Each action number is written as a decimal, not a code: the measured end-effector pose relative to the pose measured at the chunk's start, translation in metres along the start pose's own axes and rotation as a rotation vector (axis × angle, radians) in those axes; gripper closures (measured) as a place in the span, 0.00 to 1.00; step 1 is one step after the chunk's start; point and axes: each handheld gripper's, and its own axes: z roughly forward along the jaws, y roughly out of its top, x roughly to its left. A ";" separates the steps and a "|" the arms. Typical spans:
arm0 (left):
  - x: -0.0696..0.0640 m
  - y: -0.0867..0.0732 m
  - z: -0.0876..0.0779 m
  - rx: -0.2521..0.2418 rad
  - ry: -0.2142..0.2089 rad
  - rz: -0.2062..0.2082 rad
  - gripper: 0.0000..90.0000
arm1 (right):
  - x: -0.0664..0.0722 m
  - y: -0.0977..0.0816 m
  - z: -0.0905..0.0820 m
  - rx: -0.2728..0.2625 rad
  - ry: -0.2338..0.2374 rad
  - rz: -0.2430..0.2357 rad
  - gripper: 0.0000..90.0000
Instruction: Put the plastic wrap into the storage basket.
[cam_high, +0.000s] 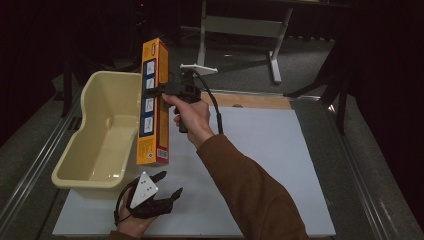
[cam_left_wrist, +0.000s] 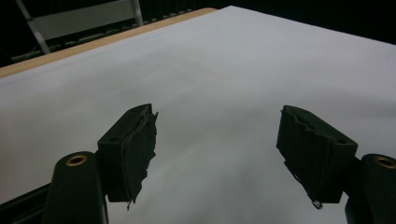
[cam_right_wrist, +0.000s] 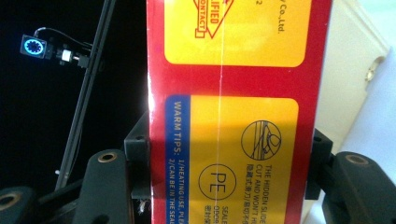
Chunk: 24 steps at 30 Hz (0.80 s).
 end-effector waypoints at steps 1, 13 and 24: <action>-0.001 0.000 0.000 0.000 0.001 0.002 0.31 | 0.001 0.000 0.002 -0.002 -0.007 -0.003 0.44; -0.006 0.001 0.000 -0.003 -0.022 0.018 0.31 | 0.002 0.002 0.032 -0.009 0.010 0.042 0.44; -0.010 0.002 -0.001 -0.016 -0.029 0.024 0.31 | 0.006 -0.004 0.059 0.007 0.046 0.094 0.44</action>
